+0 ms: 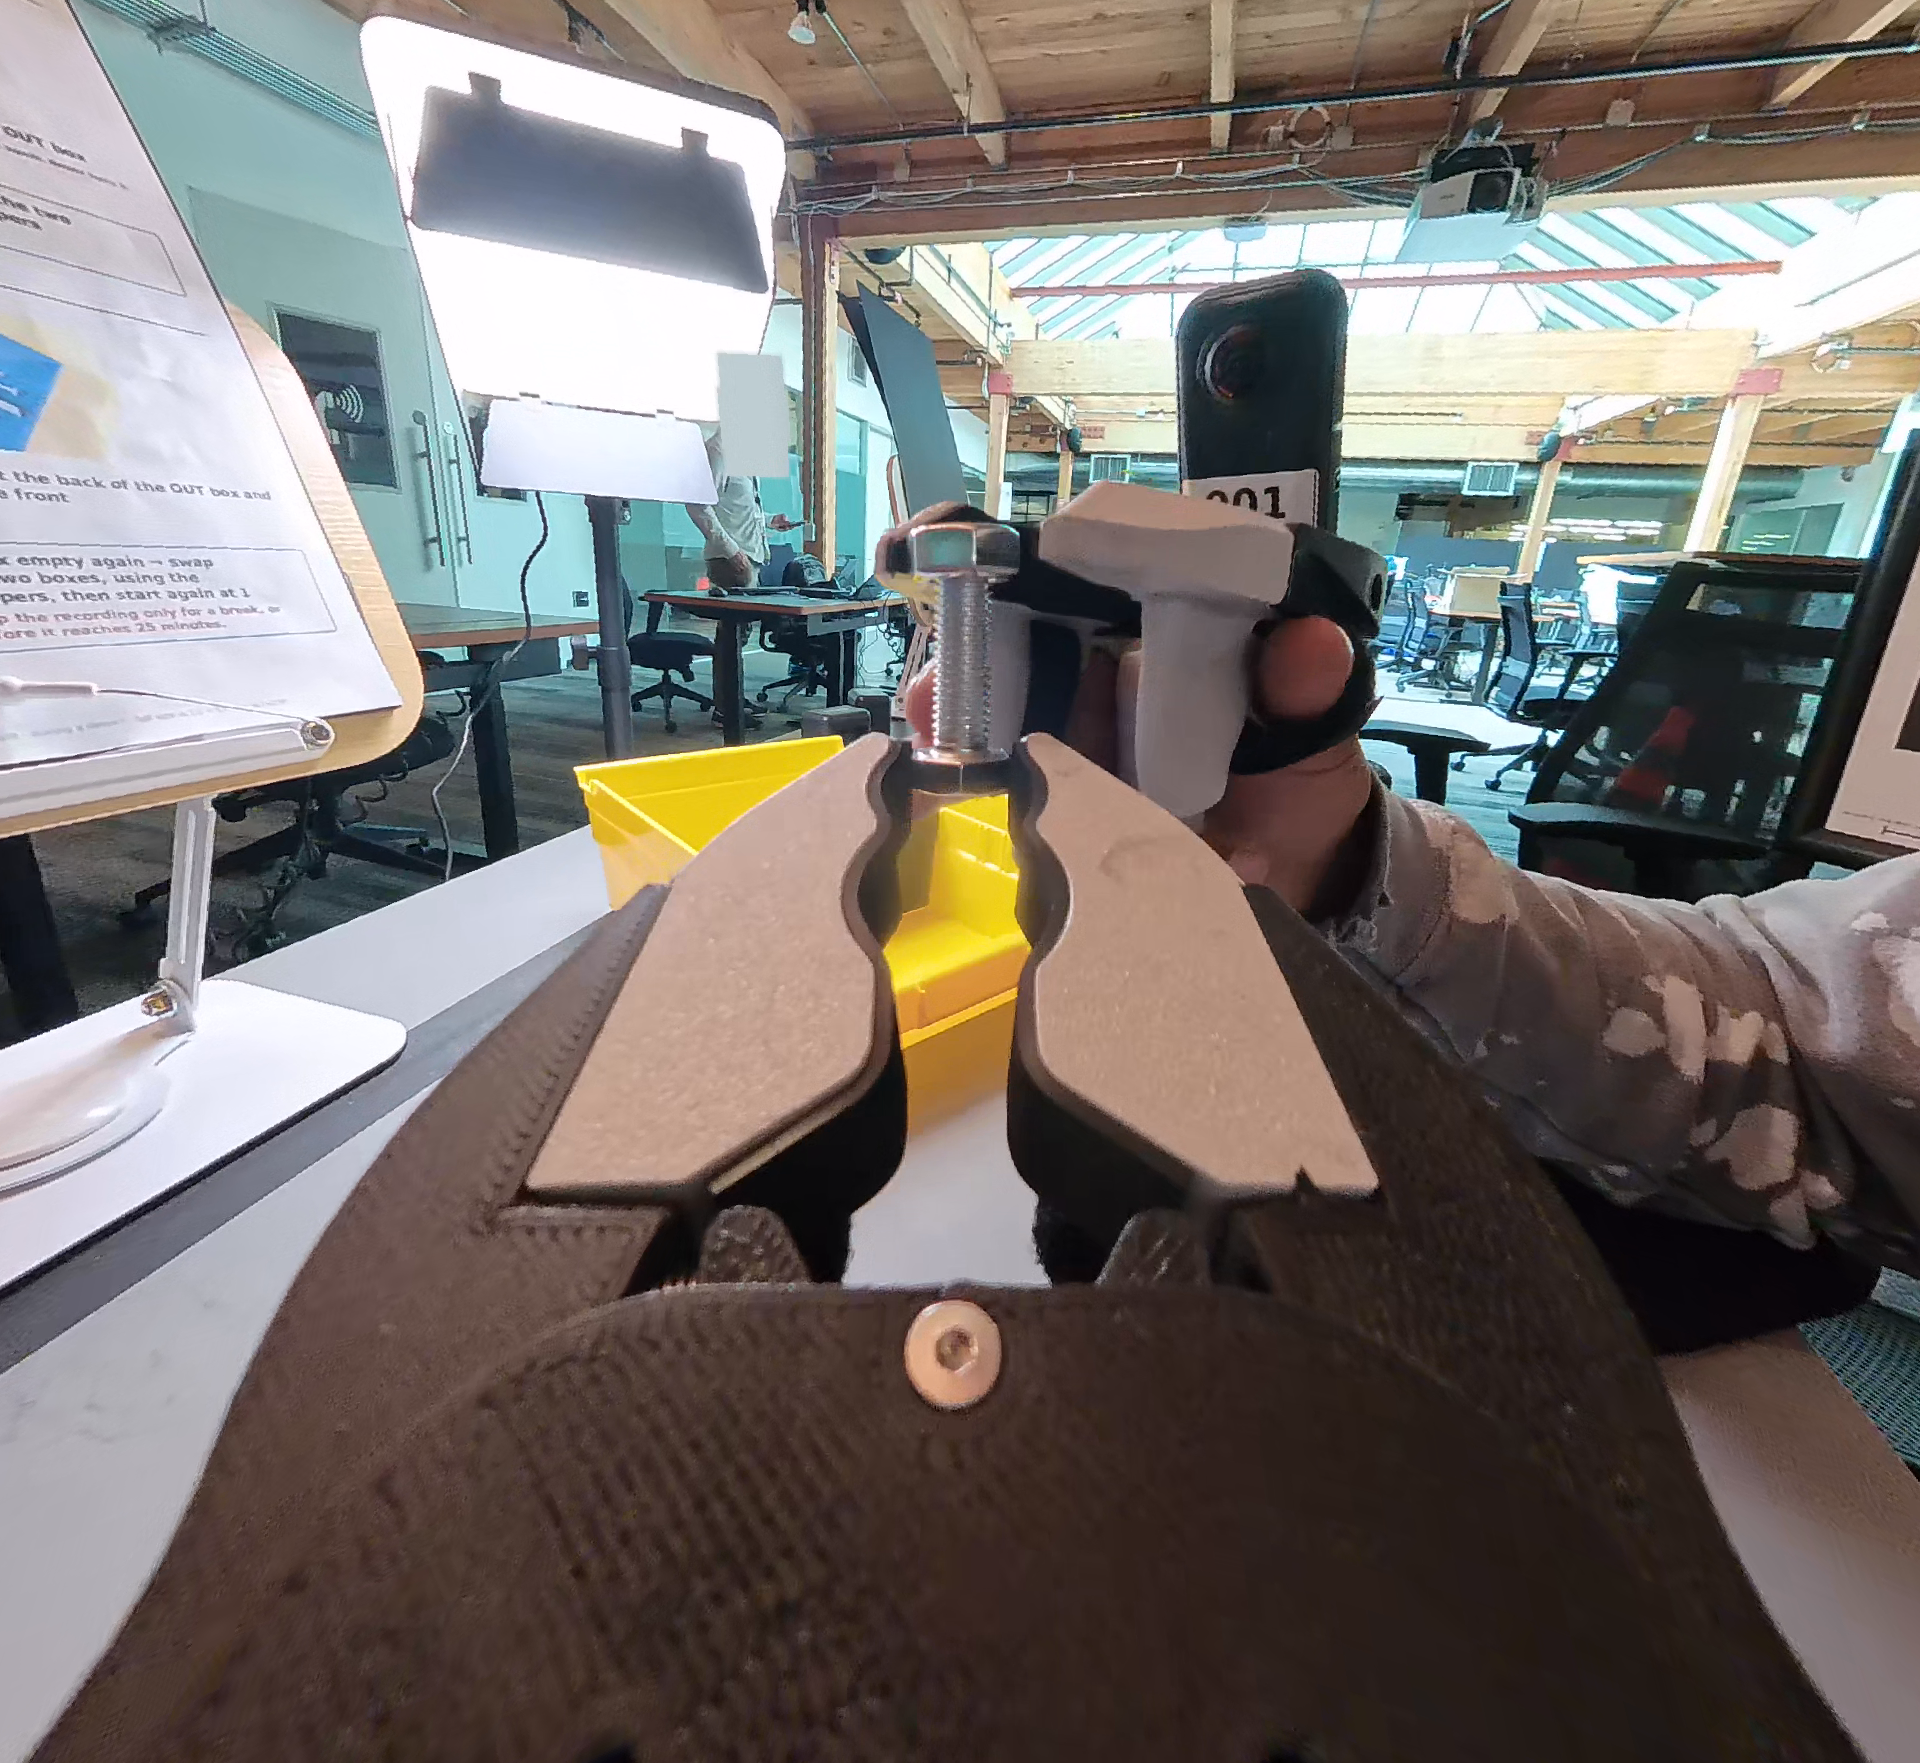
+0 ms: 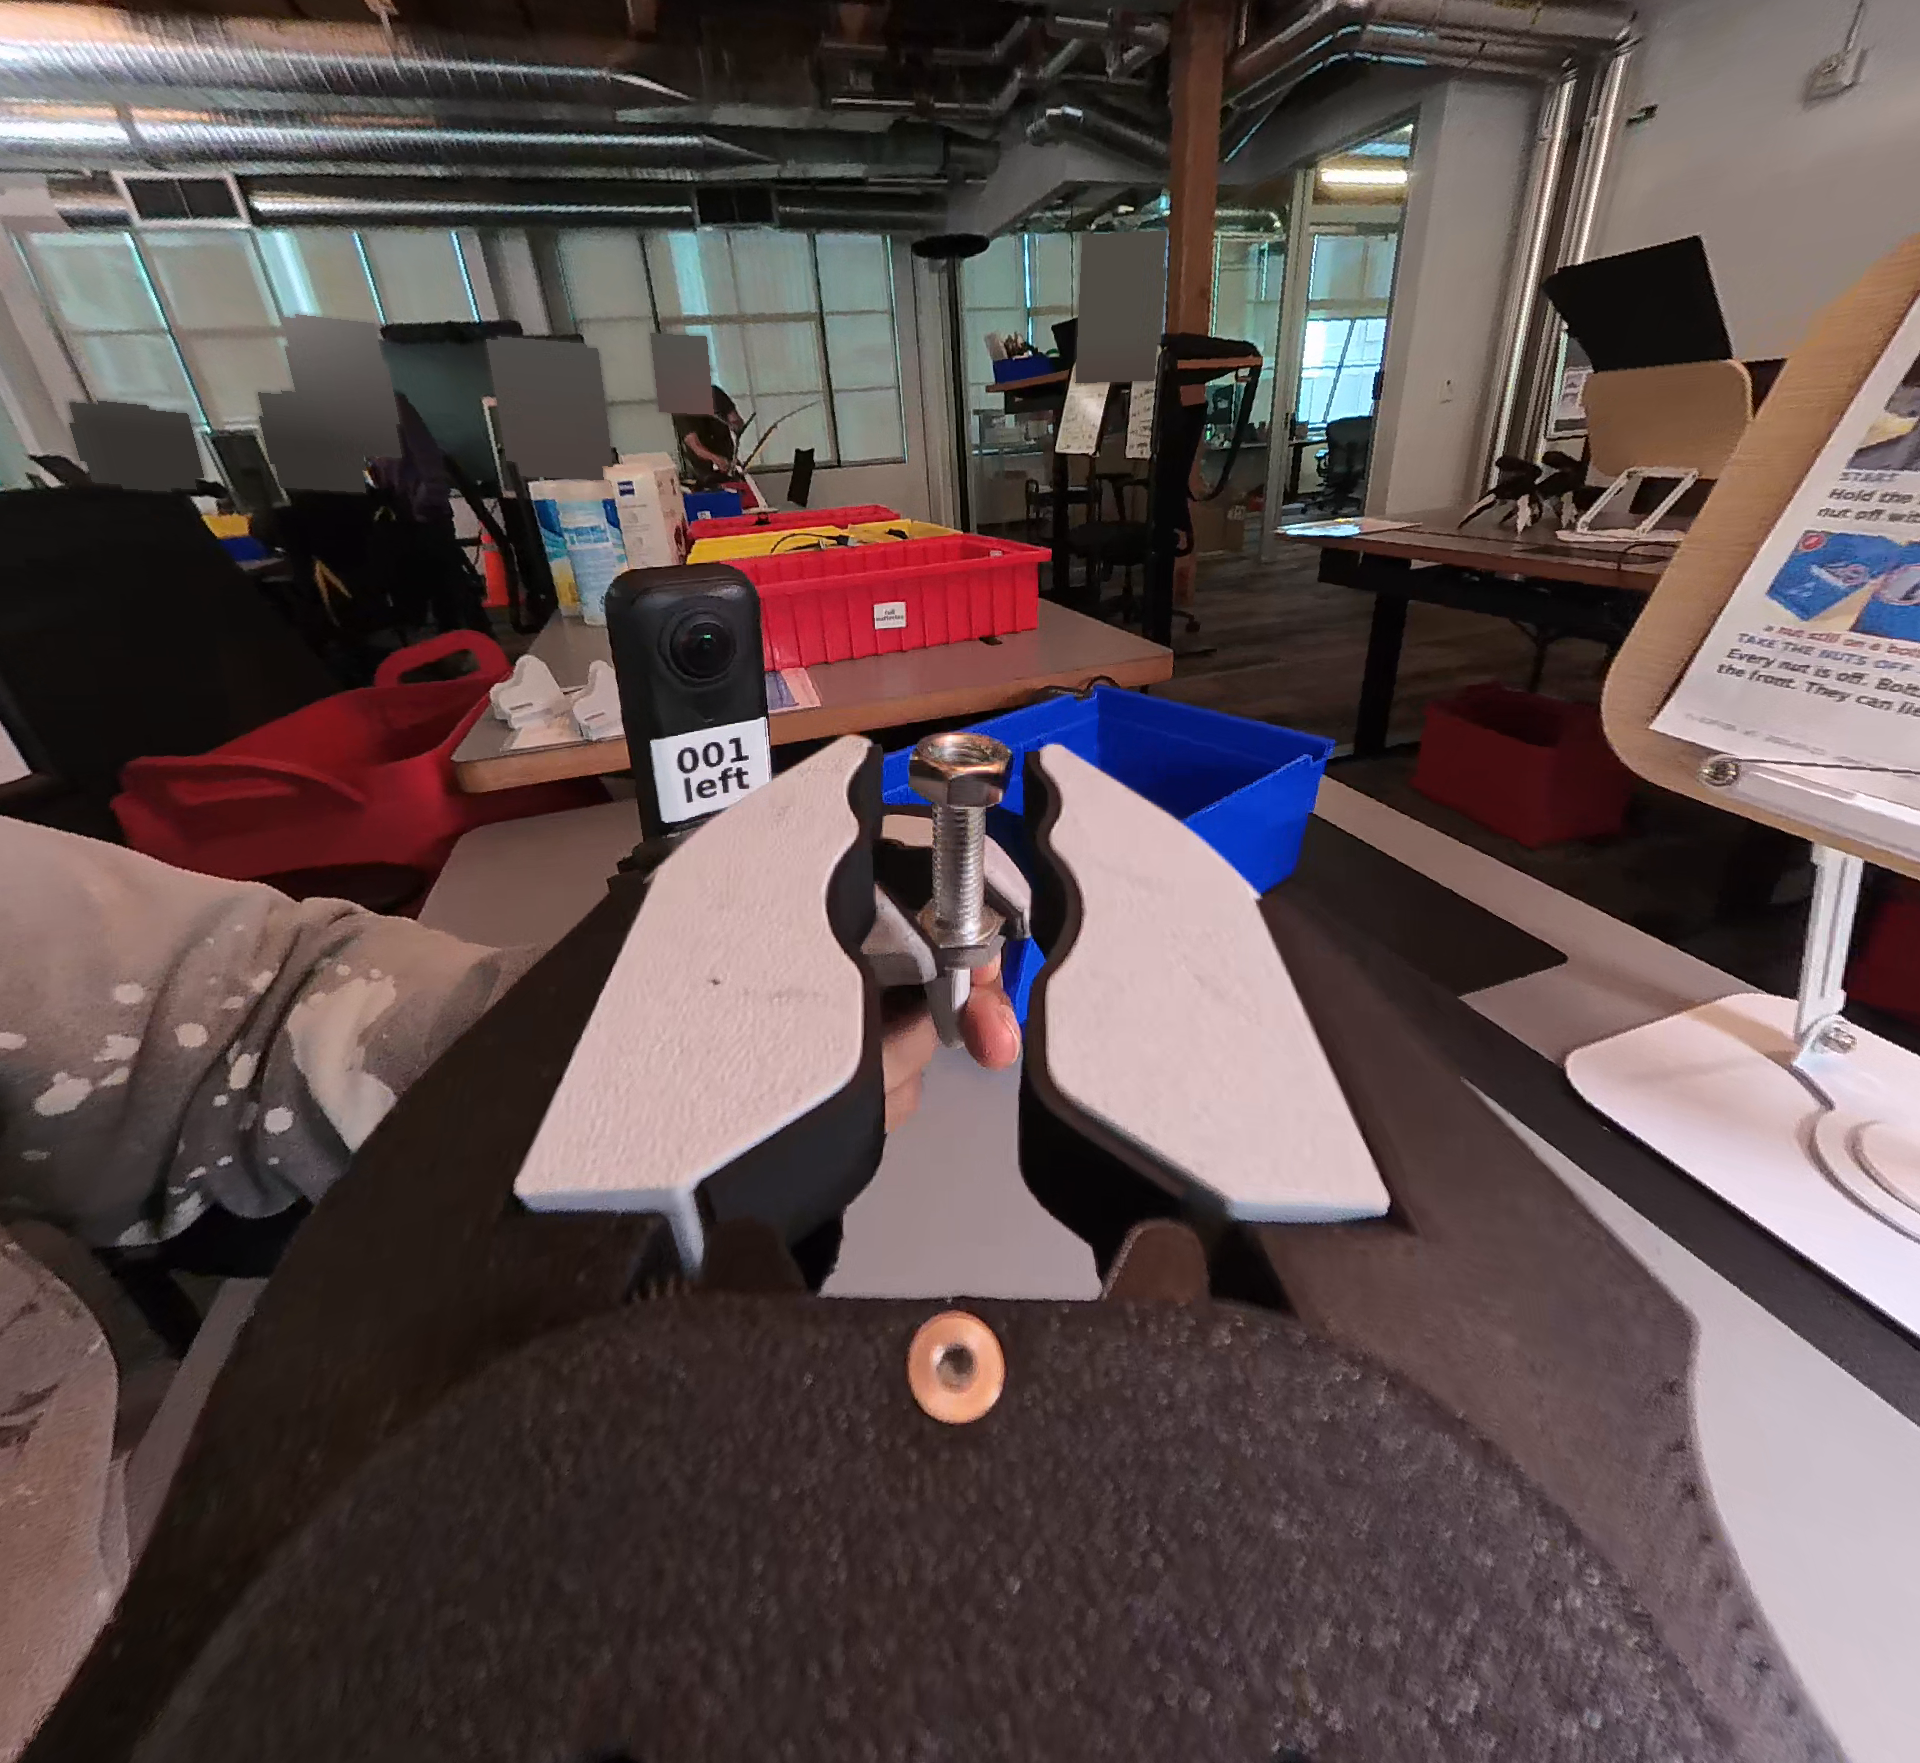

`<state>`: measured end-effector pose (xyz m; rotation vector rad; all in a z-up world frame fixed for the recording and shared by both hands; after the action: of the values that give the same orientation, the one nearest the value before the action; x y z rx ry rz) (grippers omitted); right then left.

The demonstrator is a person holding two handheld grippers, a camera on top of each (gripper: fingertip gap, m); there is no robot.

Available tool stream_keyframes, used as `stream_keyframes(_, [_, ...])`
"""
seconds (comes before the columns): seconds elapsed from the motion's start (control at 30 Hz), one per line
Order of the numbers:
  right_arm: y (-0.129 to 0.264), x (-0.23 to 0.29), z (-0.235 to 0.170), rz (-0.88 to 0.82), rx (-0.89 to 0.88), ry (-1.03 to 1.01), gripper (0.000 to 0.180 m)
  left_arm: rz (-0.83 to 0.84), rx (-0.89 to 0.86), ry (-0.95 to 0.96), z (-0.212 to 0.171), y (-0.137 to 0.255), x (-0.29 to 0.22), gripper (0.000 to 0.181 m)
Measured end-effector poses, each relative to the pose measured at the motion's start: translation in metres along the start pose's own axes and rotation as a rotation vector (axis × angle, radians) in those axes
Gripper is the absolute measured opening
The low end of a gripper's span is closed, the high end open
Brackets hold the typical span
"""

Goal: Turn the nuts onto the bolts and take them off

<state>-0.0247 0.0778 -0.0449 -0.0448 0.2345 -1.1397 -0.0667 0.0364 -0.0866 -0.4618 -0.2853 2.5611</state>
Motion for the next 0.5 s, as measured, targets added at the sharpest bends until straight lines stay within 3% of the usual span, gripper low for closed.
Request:
stream_keyframes(0.23, [0.007, -0.001, 0.001, 0.074, -0.008, 0.001, 0.017, -0.047, 0.013, 0.015, 0.000, 0.000, -0.004, 0.019])
stream_keyframes(0.43, [0.026, 0.010, 0.014, 0.284, -0.107, -0.008, 0.017, -0.303, 0.110, 0.157, -0.011, -0.002, -0.023, 0.018])
stream_keyframes(0.5, [0.033, 0.008, 0.019, 0.281, -0.114, 0.019, 0.017, -0.338, 0.108, 0.181, -0.014, -0.003, -0.027, 0.018])
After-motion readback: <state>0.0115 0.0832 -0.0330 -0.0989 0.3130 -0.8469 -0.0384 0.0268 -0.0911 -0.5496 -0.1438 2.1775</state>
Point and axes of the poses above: each gripper's, where its closed fingertips meet, y back along the fingers, z out of its top, x = y × z across the jaws, the point moved 4 cm from there along y, back along the fingers, and after that the axes turned 13 degrees about y, right-handed, at the moved point
